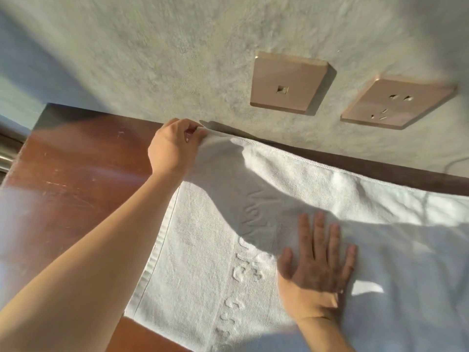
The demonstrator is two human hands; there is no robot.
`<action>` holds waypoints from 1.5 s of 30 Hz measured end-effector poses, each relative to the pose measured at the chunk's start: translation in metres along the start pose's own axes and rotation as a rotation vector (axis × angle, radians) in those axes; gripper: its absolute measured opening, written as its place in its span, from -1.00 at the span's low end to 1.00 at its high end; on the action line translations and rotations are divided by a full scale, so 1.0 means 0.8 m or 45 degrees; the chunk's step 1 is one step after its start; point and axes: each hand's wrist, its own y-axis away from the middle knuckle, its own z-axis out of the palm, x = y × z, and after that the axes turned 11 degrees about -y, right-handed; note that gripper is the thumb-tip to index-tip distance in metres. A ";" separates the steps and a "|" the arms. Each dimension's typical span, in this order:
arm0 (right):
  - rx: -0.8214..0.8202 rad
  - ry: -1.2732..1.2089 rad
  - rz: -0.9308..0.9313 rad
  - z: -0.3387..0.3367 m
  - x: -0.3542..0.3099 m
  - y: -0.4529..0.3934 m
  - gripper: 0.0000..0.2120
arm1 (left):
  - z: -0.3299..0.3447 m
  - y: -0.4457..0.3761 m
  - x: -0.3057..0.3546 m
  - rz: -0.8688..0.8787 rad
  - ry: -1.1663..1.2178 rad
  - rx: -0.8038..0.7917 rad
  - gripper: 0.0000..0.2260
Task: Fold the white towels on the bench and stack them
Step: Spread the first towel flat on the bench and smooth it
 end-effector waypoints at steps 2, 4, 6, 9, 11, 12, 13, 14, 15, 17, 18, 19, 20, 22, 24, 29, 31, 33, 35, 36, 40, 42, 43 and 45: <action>-0.007 -0.005 0.008 -0.001 -0.002 0.000 -0.42 | 0.003 -0.003 0.000 -0.077 0.025 0.083 -0.83; -0.028 -0.016 0.014 -0.001 -0.002 -0.001 -0.41 | 0.006 -0.007 0.000 -0.105 0.043 0.120 -0.80; -0.061 -0.002 0.003 -0.001 0.000 0.001 -0.39 | 0.011 -0.007 0.000 -0.071 -0.027 0.084 -0.79; -0.086 -0.014 0.012 -0.002 0.001 0.001 -0.37 | 0.016 -0.002 0.003 -0.080 -0.073 0.060 -0.77; -0.129 -0.004 0.015 -0.003 0.002 0.001 -0.36 | 0.011 0.010 0.009 -0.120 -0.020 0.144 -0.75; -0.164 0.001 0.010 -0.005 0.003 0.001 -0.35 | 0.008 0.023 0.016 -0.064 0.019 0.222 -0.76; -0.194 0.003 0.012 -0.006 0.003 0.001 -0.34 | 0.007 0.040 0.024 0.061 0.051 0.279 -0.77; -0.212 0.005 0.019 -0.008 0.003 0.002 -0.34 | 0.009 0.063 0.034 0.232 0.073 0.258 -0.75; -0.222 0.002 0.025 -0.009 0.003 0.002 -0.33 | 0.015 0.088 0.044 0.420 0.075 0.127 -0.70; -0.234 -0.003 0.042 -0.010 0.001 0.001 -0.32 | 0.028 0.133 0.064 0.757 -0.133 -0.312 -0.53; -0.240 0.000 0.051 -0.011 0.002 0.000 -0.32 | 0.036 0.148 0.069 0.856 -0.302 -0.457 -0.45; -0.248 0.000 0.052 -0.011 0.002 0.000 -0.32 | 0.041 0.153 0.070 0.885 -0.424 -0.507 -0.41; -0.253 -0.009 0.050 -0.011 0.002 0.001 -0.32 | 0.042 0.147 0.067 0.870 -0.475 -0.499 -0.38; -0.243 -0.029 0.041 -0.011 0.002 0.001 -0.33 | 0.043 0.118 0.057 0.783 -0.495 -0.446 -0.37; -0.250 -0.017 0.023 -0.010 -0.001 0.001 -0.34 | 0.037 0.089 0.043 0.637 -0.551 -0.484 -0.38; -0.226 -0.002 0.044 -0.011 -0.004 0.000 -0.37 | 0.031 0.148 0.062 0.692 -0.385 -0.452 -0.45; -0.048 0.017 0.002 -0.009 -0.001 -0.001 -0.46 | 0.031 0.201 0.069 0.882 -0.278 -0.477 -0.47; 0.074 0.025 -0.037 -0.006 0.002 -0.002 -0.52 | 0.031 0.235 0.058 0.915 -0.298 -0.492 -0.49; 0.041 -0.018 -0.035 -0.004 0.002 0.000 -0.52 | 0.032 0.244 0.043 0.898 -0.387 -0.416 -0.51; 0.018 -0.033 -0.023 -0.003 0.002 0.001 -0.52 | 0.032 0.243 0.039 0.899 -0.429 -0.388 -0.51; -0.062 -0.083 0.040 -0.007 0.003 0.006 -0.51 | 0.033 0.240 0.045 0.930 -0.444 -0.355 -0.51; -0.153 -0.188 0.050 -0.011 0.006 0.009 -0.50 | 0.030 0.245 0.039 0.902 -0.471 -0.333 -0.52; -0.206 -0.268 0.061 -0.014 0.009 0.013 -0.50 | 0.027 0.249 0.034 0.870 -0.474 -0.323 -0.52; -0.246 -0.458 0.087 -0.023 0.011 0.023 -0.50 | 0.018 0.259 0.023 0.829 -0.484 -0.318 -0.51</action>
